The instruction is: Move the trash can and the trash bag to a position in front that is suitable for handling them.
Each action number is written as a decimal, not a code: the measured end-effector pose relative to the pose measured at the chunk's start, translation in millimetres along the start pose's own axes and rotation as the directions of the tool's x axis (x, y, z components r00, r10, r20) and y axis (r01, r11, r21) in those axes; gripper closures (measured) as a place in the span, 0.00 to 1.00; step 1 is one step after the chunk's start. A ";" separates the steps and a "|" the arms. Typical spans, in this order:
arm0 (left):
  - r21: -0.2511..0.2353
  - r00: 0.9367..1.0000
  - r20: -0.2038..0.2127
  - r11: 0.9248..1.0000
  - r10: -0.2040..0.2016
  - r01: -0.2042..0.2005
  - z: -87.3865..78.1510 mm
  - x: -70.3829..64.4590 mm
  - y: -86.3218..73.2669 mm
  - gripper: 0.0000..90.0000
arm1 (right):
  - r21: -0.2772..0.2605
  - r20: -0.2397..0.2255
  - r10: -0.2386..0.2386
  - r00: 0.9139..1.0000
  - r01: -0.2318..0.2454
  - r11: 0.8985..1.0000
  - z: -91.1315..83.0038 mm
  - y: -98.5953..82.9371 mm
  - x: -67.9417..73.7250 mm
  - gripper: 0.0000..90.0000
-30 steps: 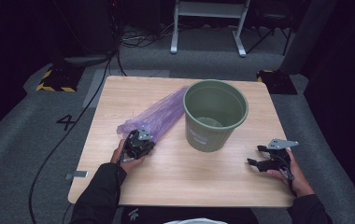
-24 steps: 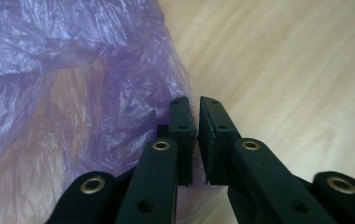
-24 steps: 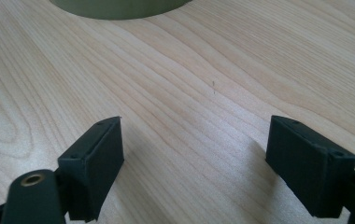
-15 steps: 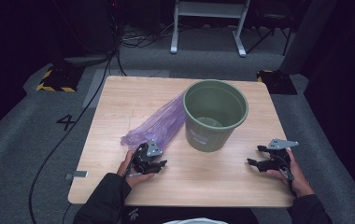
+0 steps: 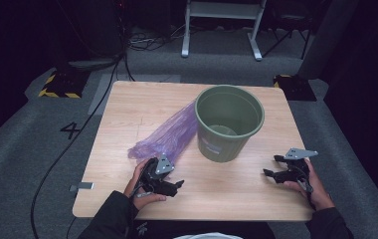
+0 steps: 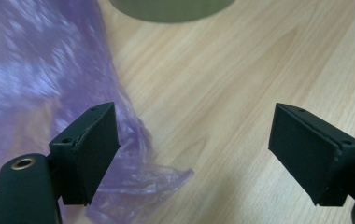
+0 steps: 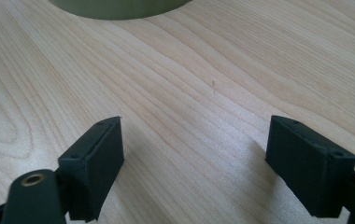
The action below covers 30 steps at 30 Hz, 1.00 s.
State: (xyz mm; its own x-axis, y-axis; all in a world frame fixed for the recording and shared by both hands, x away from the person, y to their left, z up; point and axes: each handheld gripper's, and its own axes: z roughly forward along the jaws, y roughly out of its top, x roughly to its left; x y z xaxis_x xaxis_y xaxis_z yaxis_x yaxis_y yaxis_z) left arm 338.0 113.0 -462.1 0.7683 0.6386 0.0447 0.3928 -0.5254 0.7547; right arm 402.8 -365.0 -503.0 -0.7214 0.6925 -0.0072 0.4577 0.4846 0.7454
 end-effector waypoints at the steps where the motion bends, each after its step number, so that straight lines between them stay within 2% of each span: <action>1: -0.007 1.000 0.002 1.000 0.005 -0.005 -2.2 -0.2 2.4 0.17 | 0.000 0.000 0.000 1.000 0.000 1.000 0.0 0.0 0.0 0.21; 5: -0.035 1.000 0.003 0.999 0.018 -0.018 -10.1 2.4 9.9 0.17 | 0.000 0.000 0.000 1.000 0.000 1.000 0.0 0.0 0.1 0.21; 7: -0.045 1.000 -0.014 0.999 0.018 -0.019 -15.6 8.3 13.7 0.17 | 0.000 0.000 0.000 1.000 0.000 1.000 -0.1 0.0 0.2 0.21; 10: -0.062 0.999 -0.038 0.998 0.012 -0.014 -28.5 24.7 17.7 0.18 | 0.000 0.000 0.000 1.000 0.000 1.000 -0.1 -0.1 0.2 0.21; 11: -0.062 0.998 -0.065 0.998 0.016 -0.020 -32.6 30.9 18.1 0.19 | 0.000 0.000 0.000 1.000 0.000 1.000 -0.1 -0.1 0.2 0.21; 14: -0.071 0.990 -0.135 0.997 -0.027 0.018 -42.6 55.3 16.0 0.20 | 0.000 0.000 0.000 1.000 0.000 1.000 -0.1 -0.1 0.2 0.21; 15: -0.079 0.988 -0.149 0.996 -0.051 0.039 -45.9 67.2 13.3 0.21 | 0.000 0.000 0.000 1.000 0.000 1.000 -0.1 -0.1 0.2 0.21; 18: -0.091 0.981 -0.165 0.992 -0.100 0.086 -48.6 91.5 4.6 0.26 | 0.000 0.000 0.000 1.000 0.000 1.000 -0.1 -0.1 0.2 0.21; 20: -0.072 0.975 -0.183 0.991 -0.127 0.115 -46.3 107.1 -3.3 0.28 | 0.000 0.000 0.000 1.000 0.000 1.000 -0.1 -0.1 0.2 0.21; 21: -0.076 0.972 -0.180 0.988 -0.150 0.138 -45.0 114.4 -7.7 0.28 | 0.000 0.000 0.000 1.000 0.000 1.000 -0.1 -0.1 0.2 0.21; 23: -0.084 0.975 -0.118 0.980 -0.189 0.180 -41.6 128.2 -16.8 0.37 | 0.000 -0.001 0.001 1.000 -0.001 1.000 -0.1 -0.1 0.1 0.21; 24: -0.078 0.974 -0.091 0.976 -0.208 0.201 -37.3 134.4 -21.5 0.37 | 0.000 0.000 0.001 1.000 -0.001 1.000 -0.1 -0.1 0.1 0.21; 27: -0.043 0.974 -0.057 0.976 -0.218 0.215 -26.3 142.5 -29.9 0.44 | 0.000 0.000 0.001 1.000 -0.001 1.000 -0.1 -0.1 0.2 0.21; 30: -0.010 0.972 0.018 0.972 -0.236 0.236 -15.8 144.1 -34.7 0.48 | 0.000 0.000 0.001 1.000 -0.001 1.000 -0.1 -0.1 0.2 0.21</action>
State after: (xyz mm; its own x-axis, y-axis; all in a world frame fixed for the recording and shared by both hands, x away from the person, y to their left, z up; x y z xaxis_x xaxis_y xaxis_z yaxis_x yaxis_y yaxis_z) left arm 427.2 232.2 -471.5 0.6628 0.7344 -0.1462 0.5583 -0.3545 0.7501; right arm 402.6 -365.0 -503.0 -0.7212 0.6927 -0.0067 0.4580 0.4841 0.7456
